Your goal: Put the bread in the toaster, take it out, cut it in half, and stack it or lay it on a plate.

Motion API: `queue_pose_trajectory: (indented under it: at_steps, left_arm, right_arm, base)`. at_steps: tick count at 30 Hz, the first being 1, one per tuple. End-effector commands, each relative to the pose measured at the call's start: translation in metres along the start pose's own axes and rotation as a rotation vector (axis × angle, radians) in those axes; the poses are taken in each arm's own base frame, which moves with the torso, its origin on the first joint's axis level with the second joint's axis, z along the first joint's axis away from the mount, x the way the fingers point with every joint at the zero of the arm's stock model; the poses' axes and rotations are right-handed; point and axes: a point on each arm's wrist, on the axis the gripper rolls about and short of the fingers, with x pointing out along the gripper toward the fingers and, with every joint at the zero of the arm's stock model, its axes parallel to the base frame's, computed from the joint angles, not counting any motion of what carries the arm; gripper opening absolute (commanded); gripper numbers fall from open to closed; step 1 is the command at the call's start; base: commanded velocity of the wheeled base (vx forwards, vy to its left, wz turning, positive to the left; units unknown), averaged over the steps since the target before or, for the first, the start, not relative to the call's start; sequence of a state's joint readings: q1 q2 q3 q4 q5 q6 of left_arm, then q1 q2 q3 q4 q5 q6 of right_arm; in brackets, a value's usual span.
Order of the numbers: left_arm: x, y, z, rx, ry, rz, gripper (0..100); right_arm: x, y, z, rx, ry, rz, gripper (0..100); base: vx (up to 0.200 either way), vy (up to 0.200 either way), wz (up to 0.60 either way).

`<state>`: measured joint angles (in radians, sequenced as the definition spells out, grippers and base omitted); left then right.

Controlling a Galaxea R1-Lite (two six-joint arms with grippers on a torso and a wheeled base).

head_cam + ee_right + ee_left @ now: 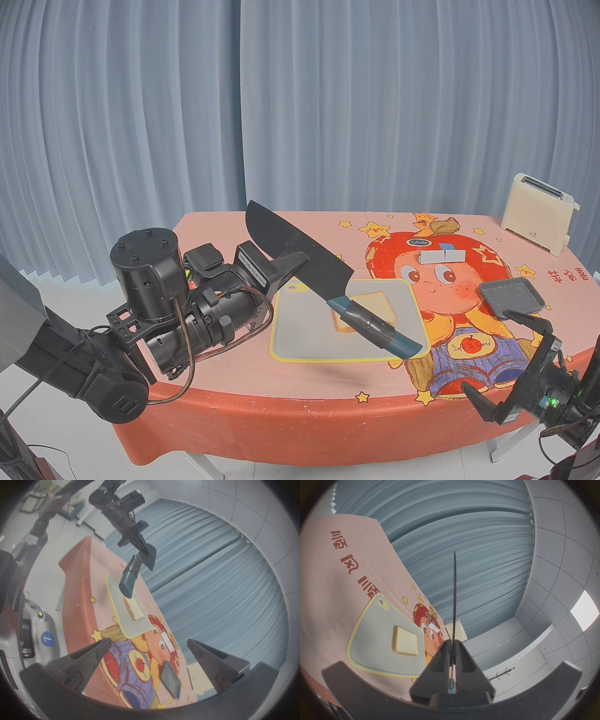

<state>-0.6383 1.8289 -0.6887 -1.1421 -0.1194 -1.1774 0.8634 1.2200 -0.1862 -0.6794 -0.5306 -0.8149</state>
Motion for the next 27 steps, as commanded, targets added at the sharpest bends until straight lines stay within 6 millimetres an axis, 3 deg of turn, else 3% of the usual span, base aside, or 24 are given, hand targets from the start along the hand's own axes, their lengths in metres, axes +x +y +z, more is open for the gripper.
queue_pose_trajectory:
  at_steps: [1,5,7,15,22,27]
  left_arm:
    - [0.002,0.000,0.001,-0.001,-0.009,-0.007,0]
    - [0.003,0.000,0.001,-0.002,-0.013,-0.007,0]
    - [0.004,-0.001,0.002,-0.004,-0.024,-0.003,0]
    - [0.004,0.001,0.002,-0.037,-0.062,0.022,0]
    - [0.002,-0.001,0.003,-0.037,-0.074,0.018,0]
    - [0.000,-0.002,0.002,-0.037,-0.072,0.019,0]
  right_arm:
    - [-0.007,0.029,0.017,-0.157,0.050,-0.040,100]
    - [-0.011,0.048,0.031,-0.203,0.086,-0.129,100]
    - [-0.010,0.068,0.043,-0.225,0.094,-0.184,100]
    - [0.000,0.104,0.046,-0.192,0.089,-0.256,100]
    - [0.005,0.114,0.049,-0.207,0.093,-0.290,100]
    - [0.005,0.107,0.054,-0.262,0.103,-0.302,100]
  base:
    - [0.000,0.000,0.00]
    - [0.000,0.000,0.00]
    - [0.000,0.000,0.00]
    - [0.000,0.000,0.00]
    - [0.000,0.000,0.00]
    - [0.000,0.000,0.00]
